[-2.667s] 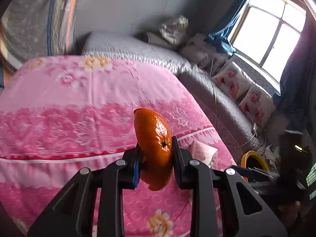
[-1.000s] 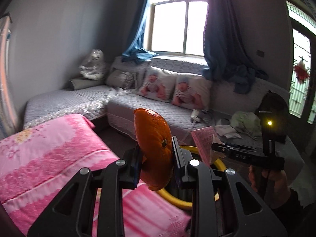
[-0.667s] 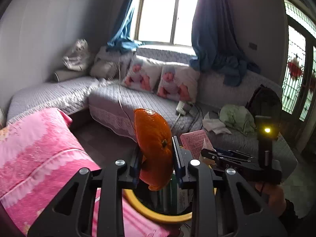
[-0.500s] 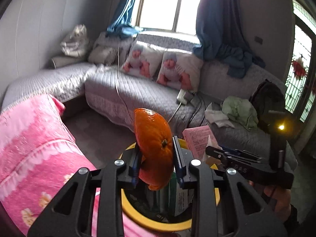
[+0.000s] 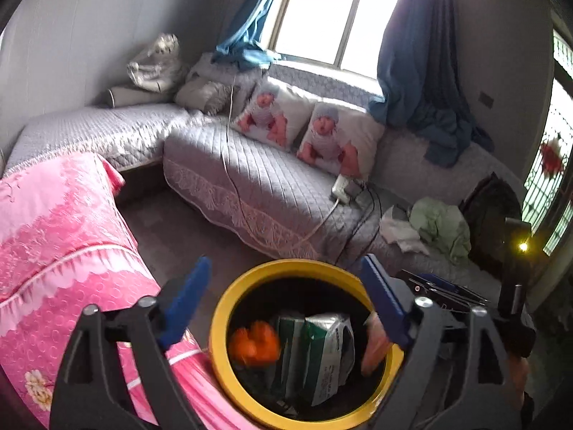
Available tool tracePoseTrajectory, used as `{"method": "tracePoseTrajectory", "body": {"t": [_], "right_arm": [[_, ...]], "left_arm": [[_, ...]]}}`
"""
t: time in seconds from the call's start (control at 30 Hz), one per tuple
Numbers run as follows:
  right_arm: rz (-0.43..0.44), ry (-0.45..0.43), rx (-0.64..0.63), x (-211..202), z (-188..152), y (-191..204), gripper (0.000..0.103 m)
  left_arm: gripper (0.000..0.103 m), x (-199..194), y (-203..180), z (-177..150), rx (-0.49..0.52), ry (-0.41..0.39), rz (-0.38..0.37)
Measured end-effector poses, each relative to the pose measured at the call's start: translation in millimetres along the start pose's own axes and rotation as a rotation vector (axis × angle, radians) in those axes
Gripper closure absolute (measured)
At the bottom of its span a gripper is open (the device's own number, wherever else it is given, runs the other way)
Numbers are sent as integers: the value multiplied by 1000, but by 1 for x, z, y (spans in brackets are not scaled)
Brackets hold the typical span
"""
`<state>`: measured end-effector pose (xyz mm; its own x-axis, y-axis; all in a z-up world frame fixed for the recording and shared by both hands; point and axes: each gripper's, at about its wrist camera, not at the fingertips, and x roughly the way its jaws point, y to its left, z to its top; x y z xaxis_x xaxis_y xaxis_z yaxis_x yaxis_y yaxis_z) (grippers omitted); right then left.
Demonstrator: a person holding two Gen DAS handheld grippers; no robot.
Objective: Collect trash
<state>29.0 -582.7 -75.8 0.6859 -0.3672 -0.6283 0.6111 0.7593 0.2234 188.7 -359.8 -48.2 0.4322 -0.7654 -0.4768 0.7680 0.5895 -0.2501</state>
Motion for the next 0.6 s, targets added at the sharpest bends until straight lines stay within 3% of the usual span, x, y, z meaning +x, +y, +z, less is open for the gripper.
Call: {"method": "tracePoseTrajectory", "body": {"t": [0.17,0.3,0.5,0.6], "right_arm": [[0,-29,-27,-12,11,8,37],[-56,-108,-34,-37,8,10,9],[-183,-163,-60,-49,-4,33,8],[-144,-191,-71,-51,-13,54,8]], "left_arm": [[10,-25,8,3,-34,-31,8],[8,-67,26,1,-52,-95,37],[8,-146,47,-8,-5,-245,245],[8,-190,63,-16,-15,-307,351]]}}
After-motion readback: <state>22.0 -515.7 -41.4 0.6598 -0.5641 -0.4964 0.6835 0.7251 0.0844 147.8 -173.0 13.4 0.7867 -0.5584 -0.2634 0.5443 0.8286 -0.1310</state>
